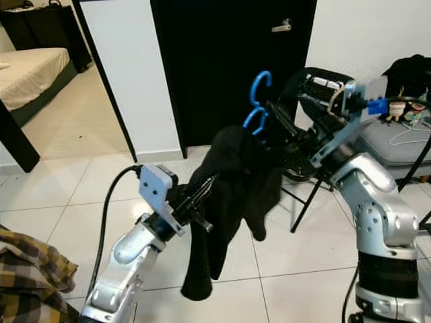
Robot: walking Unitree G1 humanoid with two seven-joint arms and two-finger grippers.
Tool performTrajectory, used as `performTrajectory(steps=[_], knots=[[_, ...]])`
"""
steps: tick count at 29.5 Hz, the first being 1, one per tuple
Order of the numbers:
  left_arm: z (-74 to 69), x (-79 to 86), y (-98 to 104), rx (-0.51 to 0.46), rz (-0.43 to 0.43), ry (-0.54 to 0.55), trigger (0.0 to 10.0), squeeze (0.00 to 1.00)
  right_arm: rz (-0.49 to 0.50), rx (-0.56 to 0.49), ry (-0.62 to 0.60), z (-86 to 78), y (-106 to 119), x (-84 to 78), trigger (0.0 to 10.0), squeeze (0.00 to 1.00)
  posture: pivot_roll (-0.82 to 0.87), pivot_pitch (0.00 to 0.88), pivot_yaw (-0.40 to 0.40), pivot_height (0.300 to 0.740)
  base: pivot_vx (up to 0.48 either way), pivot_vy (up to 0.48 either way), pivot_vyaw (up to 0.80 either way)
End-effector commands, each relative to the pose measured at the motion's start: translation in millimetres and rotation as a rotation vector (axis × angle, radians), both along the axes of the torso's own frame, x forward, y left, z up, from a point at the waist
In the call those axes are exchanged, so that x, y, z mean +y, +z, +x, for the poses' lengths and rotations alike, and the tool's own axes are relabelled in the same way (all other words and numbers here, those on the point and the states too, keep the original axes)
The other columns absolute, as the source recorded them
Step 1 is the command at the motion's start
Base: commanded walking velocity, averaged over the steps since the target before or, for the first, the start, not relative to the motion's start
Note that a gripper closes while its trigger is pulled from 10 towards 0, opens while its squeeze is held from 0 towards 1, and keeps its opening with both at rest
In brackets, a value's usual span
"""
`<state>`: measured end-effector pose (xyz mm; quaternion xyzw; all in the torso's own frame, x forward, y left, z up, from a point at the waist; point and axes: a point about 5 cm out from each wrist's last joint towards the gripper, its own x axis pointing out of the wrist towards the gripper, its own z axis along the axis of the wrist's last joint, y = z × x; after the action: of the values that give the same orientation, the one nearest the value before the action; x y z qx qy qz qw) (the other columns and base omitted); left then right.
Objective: Hang hanger
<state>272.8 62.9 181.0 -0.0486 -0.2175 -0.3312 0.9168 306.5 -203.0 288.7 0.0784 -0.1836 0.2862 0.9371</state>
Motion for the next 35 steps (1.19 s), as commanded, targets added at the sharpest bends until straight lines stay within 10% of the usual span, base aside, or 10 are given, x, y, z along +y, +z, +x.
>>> performTrajectory(steps=[1, 3, 5, 10, 11, 19, 35], knots=[[3.3, -3.2, 19.1, -0.099, -0.053, 0.025, 10.0, 0.0, 0.066, -0.073, 0.015, -1.0, 19.1, 0.9, 10.0, 0.99, -0.12, 0.0, 0.011, 0.74, 0.0, 0.0, 0.0], [3.3, -3.2, 19.1, -0.099, -0.053, 0.025, 10.0, 0.0, 0.066, -0.073, 0.015, -1.0, 19.1, 0.9, 10.0, 0.99, -0.12, 0.0, 0.011, 0.74, 0.0, 0.0, 0.0], [7.7, -4.2, 26.1, -0.139, -0.063, 0.058, 10.0, 0.0, 0.12, -0.049, -0.042, 4.4, 24.4, -4.3, 10.0, 0.22, -0.12, 0.0, 0.008, 0.74, 0.0, 0.0, 0.0], [10.0, -6.5, 30.6, -0.179, -0.057, 0.088, 10.0, 0.0, 0.096, 0.062, -0.16, 14.1, 12.6, -13.3, 10.0, 0.22, -0.12, 0.0, 0.007, 0.74, 0.0, 0.0, 0.0], [10.4, -8.0, 32.4, -0.201, -0.043, 0.1, 10.0, 0.0, 0.069, 0.138, -0.179, 14.4, 3.2, -11.9, 10.0, 0.0, -0.14, 0.0, 0.013, 0.74, 0.0, 0.0, 0.0], [11.4, -16.5, 30.5, -0.253, 0.027, 0.117, 10.0, 0.0, 0.059, 0.361, -0.065, 7.2, -15.4, 14.0, 10.0, 0.0, -0.15, 0.0, 0.016, 0.74, 0.0, 0.0, 0.0], [22.4, -30.5, 9.3, -0.355, 0.25, 0.261, 10.0, 0.0, 0.186, 0.428, 0.021, 7.6, -8.5, 27.5, 10.0, 0.0, -0.15, 0.0, 0.005, 0.74, 0.0, 0.0, 0.0]])
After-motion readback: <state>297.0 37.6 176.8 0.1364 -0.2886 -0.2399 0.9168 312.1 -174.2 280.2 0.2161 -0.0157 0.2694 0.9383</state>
